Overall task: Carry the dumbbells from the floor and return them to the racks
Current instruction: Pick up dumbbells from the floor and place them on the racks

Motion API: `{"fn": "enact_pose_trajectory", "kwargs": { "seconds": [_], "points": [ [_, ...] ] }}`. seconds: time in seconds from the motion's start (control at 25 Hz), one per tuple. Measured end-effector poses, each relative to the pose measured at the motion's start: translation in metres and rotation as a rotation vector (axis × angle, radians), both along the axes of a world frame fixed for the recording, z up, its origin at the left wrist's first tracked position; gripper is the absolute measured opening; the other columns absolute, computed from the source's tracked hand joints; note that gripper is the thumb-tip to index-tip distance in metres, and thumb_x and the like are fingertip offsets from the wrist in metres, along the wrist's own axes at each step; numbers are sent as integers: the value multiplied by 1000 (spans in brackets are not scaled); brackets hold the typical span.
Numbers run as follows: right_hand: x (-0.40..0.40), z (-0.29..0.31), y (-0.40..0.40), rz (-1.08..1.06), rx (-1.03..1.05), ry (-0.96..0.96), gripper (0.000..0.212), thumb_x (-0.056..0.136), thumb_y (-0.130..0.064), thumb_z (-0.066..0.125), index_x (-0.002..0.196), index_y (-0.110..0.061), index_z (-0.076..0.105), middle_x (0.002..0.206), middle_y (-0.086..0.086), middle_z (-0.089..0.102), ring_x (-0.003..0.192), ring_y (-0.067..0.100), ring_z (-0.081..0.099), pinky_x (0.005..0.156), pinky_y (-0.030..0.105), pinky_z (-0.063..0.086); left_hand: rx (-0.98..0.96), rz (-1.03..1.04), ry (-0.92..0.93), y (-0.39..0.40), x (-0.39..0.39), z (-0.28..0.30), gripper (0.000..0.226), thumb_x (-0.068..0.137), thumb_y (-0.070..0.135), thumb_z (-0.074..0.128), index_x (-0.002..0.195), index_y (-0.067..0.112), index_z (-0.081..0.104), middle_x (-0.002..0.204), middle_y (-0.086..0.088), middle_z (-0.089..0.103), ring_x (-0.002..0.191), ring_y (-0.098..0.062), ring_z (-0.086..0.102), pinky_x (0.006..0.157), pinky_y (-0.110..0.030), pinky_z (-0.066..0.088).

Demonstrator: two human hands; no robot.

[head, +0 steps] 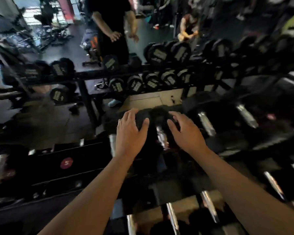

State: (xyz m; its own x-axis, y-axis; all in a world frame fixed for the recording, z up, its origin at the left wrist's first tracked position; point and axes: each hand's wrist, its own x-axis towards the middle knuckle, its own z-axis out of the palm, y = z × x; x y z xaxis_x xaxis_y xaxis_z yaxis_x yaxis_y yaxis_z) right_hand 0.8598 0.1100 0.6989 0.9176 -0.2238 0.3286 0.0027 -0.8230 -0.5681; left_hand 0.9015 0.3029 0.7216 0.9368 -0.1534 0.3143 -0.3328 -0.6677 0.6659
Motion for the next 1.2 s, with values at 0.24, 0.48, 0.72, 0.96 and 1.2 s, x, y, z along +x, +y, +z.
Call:
{"fn": "enact_pose_trajectory", "kwargs": {
  "seconds": [0.24,0.48,0.72,0.96,1.2],
  "points": [
    [-229,22,-192,-437,-50,-28,45,100,-49,42,136,-24,51,126,4,63,113,26,60,91,44,50,74,-438,-26,-212,-137,29,52,95,54,50,139,27,48,140,5,50,129,-19,48,106,-47,42],
    [-467,31,-296,-872,-49,32,44,99,-49,40,134,-25,50,122,6,63,112,29,59,90,44,49,177,-892,-134,-389,-321,46,52,94,50,54,137,21,51,139,-1,53,127,-26,50,107,-48,38],
    [-644,17,-327,-1237,39,89,47,101,-50,39,141,-26,46,132,3,58,117,26,56,93,44,48,319,-1312,-229,-493,-466,42,58,95,53,52,143,21,47,145,0,49,133,-23,46,109,-47,36],
    [-734,-39,-363,-1476,129,158,48,100,-49,39,141,-26,46,134,3,57,118,26,54,93,42,46,415,-1514,-161,-574,-545,-13,59,95,53,53,146,23,43,149,1,45,134,-24,45,112,-48,34],
    [-753,-93,-432,-1581,212,258,47,99,-46,44,141,-24,46,135,5,55,120,29,53,94,42,46,499,-1616,-42,-669,-571,-79,63,94,53,56,148,26,38,152,1,41,138,-24,41,114,-50,32]
  ]
}}
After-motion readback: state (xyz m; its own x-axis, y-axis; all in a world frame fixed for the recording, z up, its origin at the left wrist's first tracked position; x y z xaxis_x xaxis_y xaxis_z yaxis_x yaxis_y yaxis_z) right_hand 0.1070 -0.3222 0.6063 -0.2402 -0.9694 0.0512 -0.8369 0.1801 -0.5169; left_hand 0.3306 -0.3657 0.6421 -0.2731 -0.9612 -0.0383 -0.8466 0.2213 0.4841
